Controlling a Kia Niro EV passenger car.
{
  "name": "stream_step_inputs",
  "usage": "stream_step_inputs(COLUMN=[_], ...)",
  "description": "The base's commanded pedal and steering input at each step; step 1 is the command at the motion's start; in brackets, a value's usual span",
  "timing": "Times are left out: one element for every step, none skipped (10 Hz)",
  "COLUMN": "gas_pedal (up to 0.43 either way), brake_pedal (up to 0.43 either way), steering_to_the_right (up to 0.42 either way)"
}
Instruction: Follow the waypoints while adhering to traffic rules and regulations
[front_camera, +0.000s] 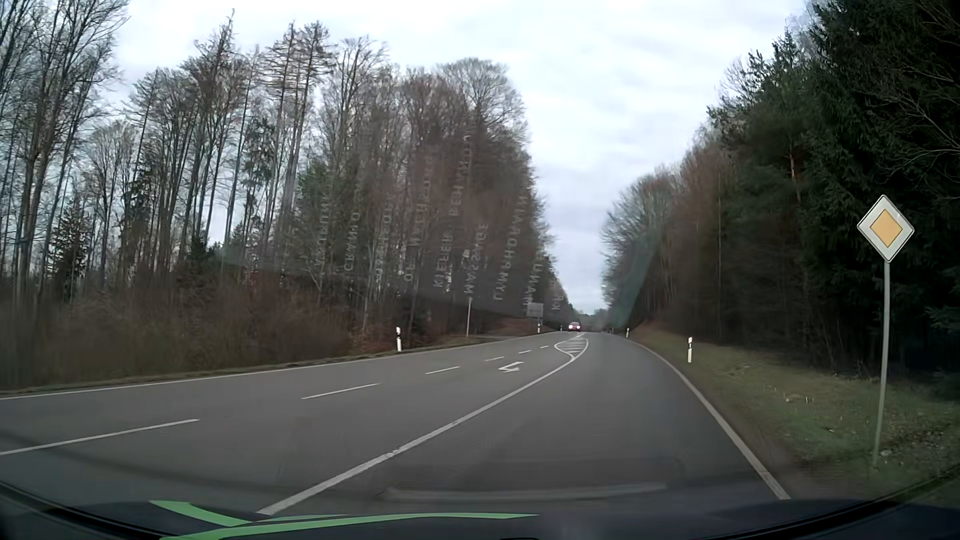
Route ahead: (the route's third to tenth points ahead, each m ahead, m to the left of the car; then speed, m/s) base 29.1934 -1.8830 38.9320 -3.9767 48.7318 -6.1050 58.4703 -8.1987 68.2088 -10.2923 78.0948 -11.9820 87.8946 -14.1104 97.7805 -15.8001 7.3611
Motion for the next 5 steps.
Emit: stream_step_inputs(gas_pedal=[0.209,0.228,0.24,0.24,0.24], brake_pedal=[0.0,0.0,0.0,0.0,0.0], steering_to_the_right=[0.159,0.154,0.149,0.143,0.133])
